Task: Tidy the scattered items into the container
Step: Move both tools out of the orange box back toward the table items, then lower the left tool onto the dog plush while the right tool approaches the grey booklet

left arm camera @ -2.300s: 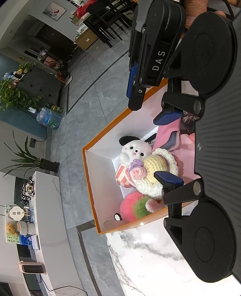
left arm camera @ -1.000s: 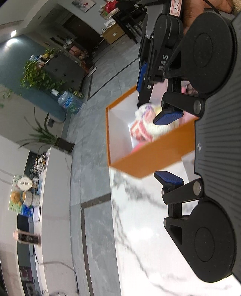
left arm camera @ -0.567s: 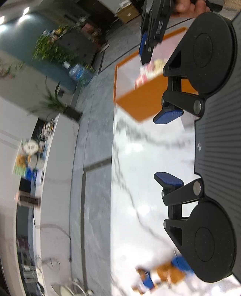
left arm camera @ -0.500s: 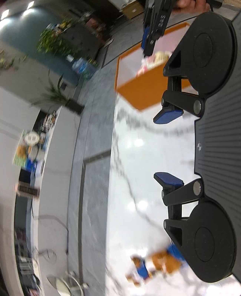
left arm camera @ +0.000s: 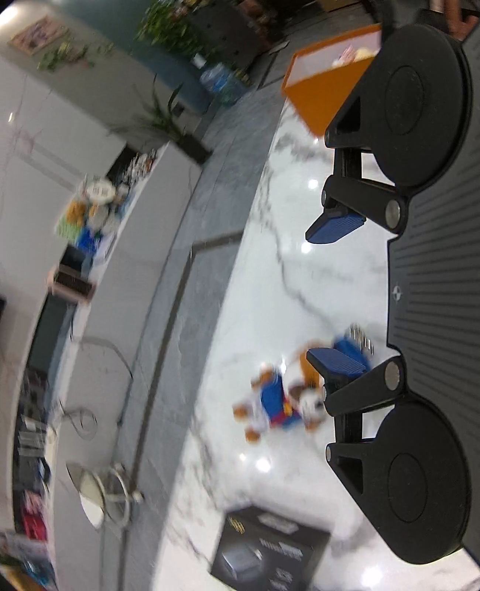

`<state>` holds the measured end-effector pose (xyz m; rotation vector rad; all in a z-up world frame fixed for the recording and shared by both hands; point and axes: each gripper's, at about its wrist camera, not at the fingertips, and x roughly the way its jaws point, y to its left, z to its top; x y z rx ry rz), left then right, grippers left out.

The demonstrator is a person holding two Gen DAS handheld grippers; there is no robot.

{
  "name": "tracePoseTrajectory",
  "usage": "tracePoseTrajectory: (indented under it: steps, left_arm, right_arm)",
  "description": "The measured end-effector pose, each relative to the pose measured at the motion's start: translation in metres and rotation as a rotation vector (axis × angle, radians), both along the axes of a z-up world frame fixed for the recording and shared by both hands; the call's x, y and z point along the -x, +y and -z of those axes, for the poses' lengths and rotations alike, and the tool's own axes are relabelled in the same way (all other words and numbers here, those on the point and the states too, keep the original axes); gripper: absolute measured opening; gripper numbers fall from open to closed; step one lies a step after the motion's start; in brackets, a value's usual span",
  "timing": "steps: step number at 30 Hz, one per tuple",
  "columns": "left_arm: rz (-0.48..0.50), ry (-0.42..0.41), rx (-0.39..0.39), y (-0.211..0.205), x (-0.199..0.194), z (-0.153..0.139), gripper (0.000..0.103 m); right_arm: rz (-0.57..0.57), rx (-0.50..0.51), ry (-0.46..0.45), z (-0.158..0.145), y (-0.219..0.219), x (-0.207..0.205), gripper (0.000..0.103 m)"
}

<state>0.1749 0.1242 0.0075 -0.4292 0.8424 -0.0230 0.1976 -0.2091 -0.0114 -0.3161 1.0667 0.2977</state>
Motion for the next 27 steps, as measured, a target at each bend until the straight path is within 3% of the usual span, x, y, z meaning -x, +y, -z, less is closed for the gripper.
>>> tracePoseTrajectory:
  steps: [1,4,13,17,24,25,27]
  left_arm:
    - [-0.016,0.01,0.001,0.006,-0.001,0.005,0.073]
    - [-0.036,0.036,-0.012,0.016,-0.002,0.017,0.074]
    - [-0.045,0.064,-0.096,0.015,-0.013,0.043,0.076]
    - [-0.046,0.087,-0.101,0.016,-0.016,0.056,0.077]
    - [-0.036,0.084,-0.072,0.02,-0.021,0.066,0.081]
    - [-0.028,0.082,-0.066,0.021,-0.022,0.067,0.075]
    - [-0.019,0.085,-0.055,0.023,-0.023,0.068,0.073]
  right_arm:
    - [0.002,0.029,0.019,0.007,0.005,0.0,0.073]
    - [-0.016,0.121,0.037,0.023,0.021,0.007,0.084]
    - [0.058,0.183,0.087,0.043,0.029,0.0,0.09]
    - [0.069,0.166,0.133,0.056,0.026,-0.005,0.09]
    - [0.091,0.096,0.143,0.06,0.03,-0.014,0.103]
    - [0.084,0.085,0.137,0.06,0.03,-0.016,0.103]
    - [0.069,0.029,0.142,0.056,0.03,-0.018,0.103]
